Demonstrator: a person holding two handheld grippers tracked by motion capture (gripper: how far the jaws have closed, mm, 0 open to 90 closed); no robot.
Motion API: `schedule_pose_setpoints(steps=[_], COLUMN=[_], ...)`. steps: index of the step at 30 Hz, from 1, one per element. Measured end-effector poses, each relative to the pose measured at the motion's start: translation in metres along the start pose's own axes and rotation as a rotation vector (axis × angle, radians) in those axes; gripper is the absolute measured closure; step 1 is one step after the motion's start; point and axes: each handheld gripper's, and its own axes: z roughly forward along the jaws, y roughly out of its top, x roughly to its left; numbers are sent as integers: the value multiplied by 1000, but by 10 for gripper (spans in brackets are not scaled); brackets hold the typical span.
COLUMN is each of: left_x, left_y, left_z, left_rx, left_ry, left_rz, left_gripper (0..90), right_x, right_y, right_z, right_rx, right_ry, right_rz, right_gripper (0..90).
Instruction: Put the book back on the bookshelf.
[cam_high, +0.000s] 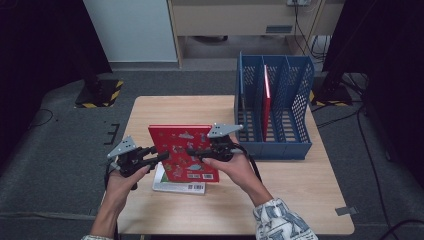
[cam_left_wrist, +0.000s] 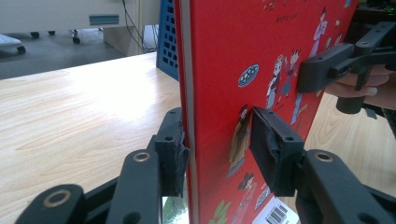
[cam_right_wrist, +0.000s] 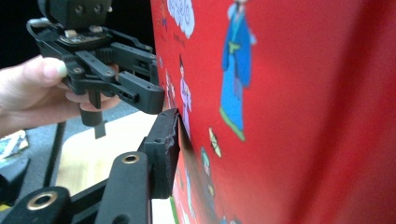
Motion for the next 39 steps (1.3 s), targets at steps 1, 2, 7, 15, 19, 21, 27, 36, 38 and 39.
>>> schedule_pose_setpoints(steps=[1, 2, 7, 15, 19, 21, 27, 36, 38, 39], left_x=[-2, -2, -7, -2, 1, 3, 3, 3, 1, 0], left_y=[-1, -1, -6, -19, -26, -29, -34, -42, -42, -42], left_z=[1, 1, 10, 20, 26, 30, 35, 45, 45, 45], left_rx=[-2, -2, 44, 79, 106, 106, 127, 174, 178, 177], left_ry=[1, 1, 6, 15, 16, 7, -3, -45, -70, -65], left_rz=[-3, -3, 17, 9, -12, -23, -21, -14, -6, 5], left_gripper=[554, 549, 479, 338, 269, 260, 208, 147, 171, 199], right_x=[0, 0, 0, 0, -2, -3, -3, 1, 2, 2], right_y=[-1, -1, -9, -10, -11, -13, -15, -9, -8, -7], right_z=[-2, -2, -12, -14, -14, -13, -11, -8, -8, -7], right_rx=[7, 7, 31, 29, 47, 50, 40, 2, 0, 2], right_ry=[-10, -10, -27, -9, -28, -25, -21, 40, 47, 47], right_rz=[-2, -2, -16, -22, -10, -12, 6, 47, 46, 43], right_gripper=[521, 521, 567, 676, 680, 683, 691, 758, 760, 759])
